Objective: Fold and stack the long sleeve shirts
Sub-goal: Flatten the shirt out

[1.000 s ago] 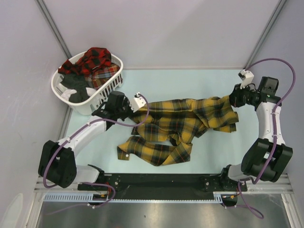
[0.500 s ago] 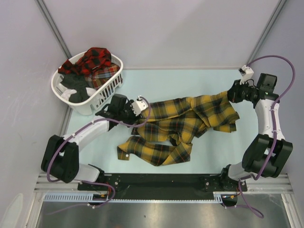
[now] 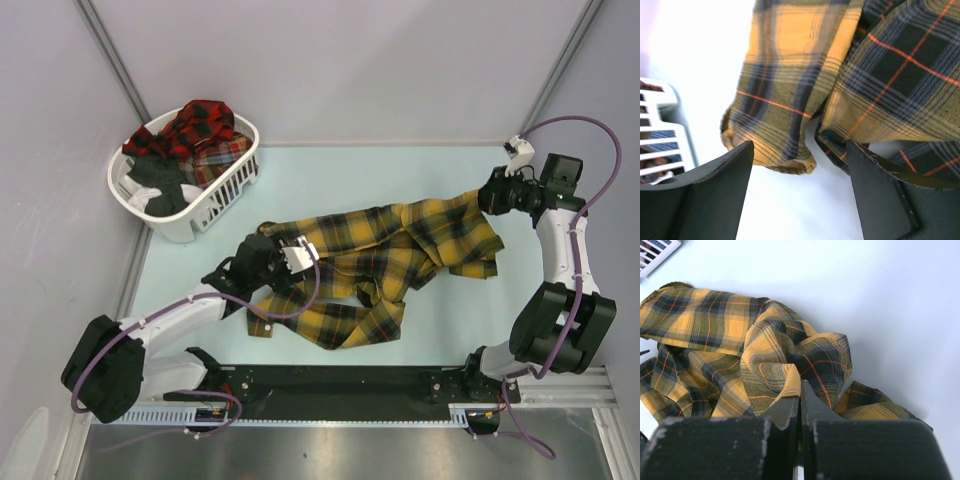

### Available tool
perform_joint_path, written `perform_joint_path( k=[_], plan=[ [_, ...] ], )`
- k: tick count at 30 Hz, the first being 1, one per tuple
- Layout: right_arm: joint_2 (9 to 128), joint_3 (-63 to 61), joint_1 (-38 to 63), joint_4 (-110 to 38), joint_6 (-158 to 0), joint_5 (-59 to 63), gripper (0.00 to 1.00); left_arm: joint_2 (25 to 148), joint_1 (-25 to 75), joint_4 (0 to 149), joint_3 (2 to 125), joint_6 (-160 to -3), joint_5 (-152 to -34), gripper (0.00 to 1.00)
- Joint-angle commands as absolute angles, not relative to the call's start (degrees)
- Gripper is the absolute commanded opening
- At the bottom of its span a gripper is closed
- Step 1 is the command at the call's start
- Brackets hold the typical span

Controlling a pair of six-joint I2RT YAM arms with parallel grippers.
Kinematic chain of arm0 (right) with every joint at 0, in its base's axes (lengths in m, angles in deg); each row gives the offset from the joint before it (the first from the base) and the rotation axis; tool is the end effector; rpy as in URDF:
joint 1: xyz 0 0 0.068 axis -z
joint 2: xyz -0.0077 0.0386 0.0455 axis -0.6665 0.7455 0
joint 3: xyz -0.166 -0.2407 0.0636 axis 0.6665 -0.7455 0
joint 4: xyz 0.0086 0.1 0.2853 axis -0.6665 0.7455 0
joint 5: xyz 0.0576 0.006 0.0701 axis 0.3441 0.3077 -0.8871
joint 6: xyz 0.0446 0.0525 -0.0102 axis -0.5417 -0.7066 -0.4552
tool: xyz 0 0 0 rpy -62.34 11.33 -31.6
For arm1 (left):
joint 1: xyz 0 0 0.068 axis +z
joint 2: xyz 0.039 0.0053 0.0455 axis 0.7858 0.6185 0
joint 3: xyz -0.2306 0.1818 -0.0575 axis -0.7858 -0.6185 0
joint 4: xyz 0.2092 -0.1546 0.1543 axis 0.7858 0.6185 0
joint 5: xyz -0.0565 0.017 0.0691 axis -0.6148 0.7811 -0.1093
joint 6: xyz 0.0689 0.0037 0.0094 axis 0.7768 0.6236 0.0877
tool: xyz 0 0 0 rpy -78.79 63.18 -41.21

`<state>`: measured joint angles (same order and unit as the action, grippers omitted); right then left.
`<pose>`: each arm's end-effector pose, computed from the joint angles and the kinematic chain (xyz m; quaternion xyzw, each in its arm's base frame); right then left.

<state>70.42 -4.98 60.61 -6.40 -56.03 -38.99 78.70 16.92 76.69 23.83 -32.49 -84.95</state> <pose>0.3569 -0.0768 0.3299 -0.1505 0.8348 0.2443 0.4699 0.2337 -0.1628 0.1903 0.5240 0.7171 0.0102 0.4594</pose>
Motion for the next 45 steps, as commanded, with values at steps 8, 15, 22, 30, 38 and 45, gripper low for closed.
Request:
perform_joint_path(
  k=[8,15,22,30,38,45],
  plan=[
    [70.26,-5.41,60.34,-8.18,-56.33,-39.59,0.0,87.31,15.85,69.14,27.15,-25.45,-84.23,0.64],
    [70.52,-5.32,61.31,-8.1,-55.71,-39.5,0.0,94.71,15.85,64.49,28.99,-23.69,-82.14,0.57],
    [70.35,-4.62,62.71,-7.74,-55.19,-39.24,0.0,88.58,19.0,69.46,31.62,-18.68,-79.74,0.3],
    [69.91,-2.68,62.8,-10.99,-58.79,-40.21,0.0,90.23,28.4,87.75,44.45,-20.87,-90.72,0.09],
    [69.64,0.13,63.42,-12.05,-60.45,-40.12,0.0,93.31,30.61,96.2,51.92,-23.15,-96.36,0.0],
    [69.47,8.19,65.18,-22.84,-70.89,-35.73,0.0,94.63,33.95,101.75,72.89,-30.01,-97.34,0.0]
  ],
)
